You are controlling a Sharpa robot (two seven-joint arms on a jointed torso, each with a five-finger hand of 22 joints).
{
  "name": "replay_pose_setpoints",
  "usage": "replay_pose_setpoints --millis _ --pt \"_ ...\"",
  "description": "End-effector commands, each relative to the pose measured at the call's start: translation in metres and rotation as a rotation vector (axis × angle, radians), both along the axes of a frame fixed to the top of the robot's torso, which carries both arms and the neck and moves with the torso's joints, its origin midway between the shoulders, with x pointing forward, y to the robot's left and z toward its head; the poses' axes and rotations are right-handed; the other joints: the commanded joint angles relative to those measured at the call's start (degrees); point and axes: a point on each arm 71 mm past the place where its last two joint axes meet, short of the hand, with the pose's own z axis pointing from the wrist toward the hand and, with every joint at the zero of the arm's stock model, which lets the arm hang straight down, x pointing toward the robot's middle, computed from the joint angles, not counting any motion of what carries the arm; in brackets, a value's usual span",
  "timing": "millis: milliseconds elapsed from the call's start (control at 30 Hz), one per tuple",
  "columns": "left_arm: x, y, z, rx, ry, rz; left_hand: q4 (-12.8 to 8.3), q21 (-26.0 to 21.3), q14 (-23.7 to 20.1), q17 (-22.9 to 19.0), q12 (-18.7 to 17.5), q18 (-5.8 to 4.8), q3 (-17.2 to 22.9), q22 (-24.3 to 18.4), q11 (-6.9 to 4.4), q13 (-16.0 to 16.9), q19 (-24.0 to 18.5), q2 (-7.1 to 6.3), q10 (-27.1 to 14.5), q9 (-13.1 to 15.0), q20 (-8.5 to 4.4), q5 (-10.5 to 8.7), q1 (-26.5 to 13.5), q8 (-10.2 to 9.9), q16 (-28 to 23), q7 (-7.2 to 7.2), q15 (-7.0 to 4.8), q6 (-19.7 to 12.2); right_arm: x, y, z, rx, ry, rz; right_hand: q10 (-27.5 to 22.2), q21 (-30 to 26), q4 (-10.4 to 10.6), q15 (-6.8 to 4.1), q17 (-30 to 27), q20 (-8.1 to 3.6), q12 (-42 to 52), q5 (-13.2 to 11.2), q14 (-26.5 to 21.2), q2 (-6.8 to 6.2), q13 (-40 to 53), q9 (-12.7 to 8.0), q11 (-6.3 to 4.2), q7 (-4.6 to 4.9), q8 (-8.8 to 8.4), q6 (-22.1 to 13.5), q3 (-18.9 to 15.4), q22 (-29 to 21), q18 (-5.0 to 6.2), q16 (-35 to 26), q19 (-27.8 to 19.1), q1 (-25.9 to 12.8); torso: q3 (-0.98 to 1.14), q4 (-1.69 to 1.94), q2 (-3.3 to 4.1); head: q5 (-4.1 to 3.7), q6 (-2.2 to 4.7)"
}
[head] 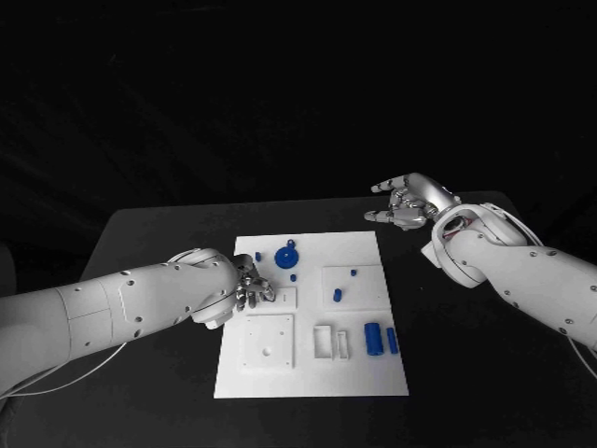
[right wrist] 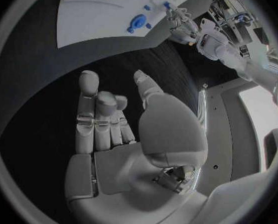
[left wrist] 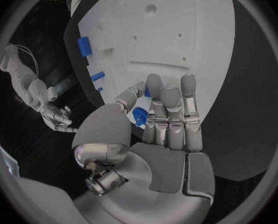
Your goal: Assemble the parts on the task board
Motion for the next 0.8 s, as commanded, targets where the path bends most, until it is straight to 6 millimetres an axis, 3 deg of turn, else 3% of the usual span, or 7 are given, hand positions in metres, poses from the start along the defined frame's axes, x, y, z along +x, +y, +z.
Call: replay_pose_setpoints --millis 33,267,800 --pt "-0.0008 -0.0017 -0.0015 0.008 0.005 -0.019 0.96 -0.35 0.26 -0.09 0.35 0.5 0.27 0.15 -1.09 0.08 0.51 1.66 3.27 23.55 0.02 -0.87 0.79 0.17 0.23 -6.5 0.01 12.71 -0.0002 0.0016 0.0004 0.002 0.0 0.011 -0.09 -0.21 -0.32 0.23 -0.08 0.26 0.32 0.51 0.02 0.44 -0.09 0.1 0.18 -0.04 0.05 0.41 -0.02 -0.04 0.42 0.23 2.39 -0.03 -0.02 0.06 0.0 -0.13 -0.03" --pt "-0.001 -0.0042 -0.0014 0.004 0.002 -0.026 2.07 -1.04 0.3 -0.11 0.52 0.45 -0.22 0.6 -1.09 0.21 0.83 2.15 3.26 23.63 0.08 -2.67 0.93 0.18 0.41 -6.56 0.03 12.92 -0.0001 0.0021 0.0003 0.003 0.001 0.012 -0.08 -0.21 -0.43 0.22 -0.06 0.25 0.34 1.09 0.03 0.51 -0.09 0.09 0.17 -0.05 0.04 0.47 -0.01 -0.08 0.42 0.25 2.38 -0.11 -0.05 0.06 0.01 -0.24 -0.02" --pt "-0.0008 -0.0068 -0.0023 0.008 0.014 -0.04 2.11 -2.23 0.22 -0.07 0.78 0.57 -0.33 2.15 -1.11 0.49 1.3 2.4 3.26 23.81 0.23 -2.74 0.83 0.18 0.88 -6.62 0.08 13.14 0.0 0.0026 -0.0003 0.002 0.007 0.014 -0.11 -0.19 -0.77 0.19 -0.11 0.23 0.31 2.31 -0.01 0.63 -0.13 0.11 0.14 -0.07 0.06 0.82 0.06 -0.14 0.39 0.17 2.37 -0.24 -0.09 0.14 0.03 -0.42 -0.09"
